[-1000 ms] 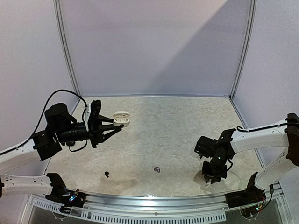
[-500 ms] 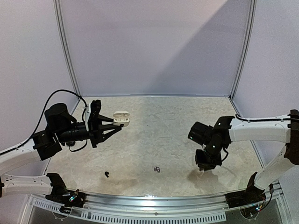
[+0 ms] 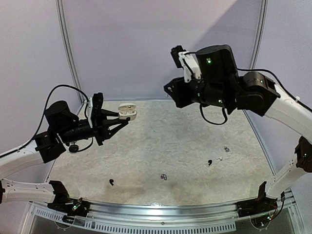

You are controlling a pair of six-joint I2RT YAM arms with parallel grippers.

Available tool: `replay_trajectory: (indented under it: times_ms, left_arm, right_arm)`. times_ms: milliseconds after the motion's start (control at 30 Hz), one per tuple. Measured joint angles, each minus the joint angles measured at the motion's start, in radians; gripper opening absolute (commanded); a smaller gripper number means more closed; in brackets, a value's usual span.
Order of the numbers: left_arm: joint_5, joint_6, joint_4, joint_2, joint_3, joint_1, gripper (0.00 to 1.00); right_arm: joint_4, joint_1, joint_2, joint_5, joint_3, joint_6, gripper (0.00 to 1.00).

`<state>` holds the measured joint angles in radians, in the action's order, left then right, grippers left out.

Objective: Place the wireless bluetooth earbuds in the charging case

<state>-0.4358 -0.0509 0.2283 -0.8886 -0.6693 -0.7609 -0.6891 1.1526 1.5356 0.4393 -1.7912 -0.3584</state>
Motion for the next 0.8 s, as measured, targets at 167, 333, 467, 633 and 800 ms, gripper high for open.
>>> replay_trajectory:
  times_ms: [167,333,467,633,800]
  left_arm:
    - [0.008,0.019,0.036,-0.009,-0.024,0.0,0.0]
    - [0.052,0.017,0.062,-0.009,-0.035,0.0,0.0]
    - [0.071,0.011,0.069,-0.01,-0.035,-0.001,0.0]
    - [0.083,0.001,0.074,-0.016,-0.035,-0.003,0.0]
    - [0.082,0.0,0.074,-0.016,-0.035,-0.003,0.0]
  right_arm:
    - [0.399,0.145,-0.014,-0.005,0.146,0.377,0.0]
    - [0.629,0.21,-0.005,-0.047,0.243,0.619,0.0]
    - [0.756,0.205,0.005,-0.05,0.243,0.696,0.0]
    - [0.83,0.203,0.045,-0.037,0.242,0.755,0.0]
    - [0.835,0.203,0.077,-0.016,0.242,0.797,0.0]
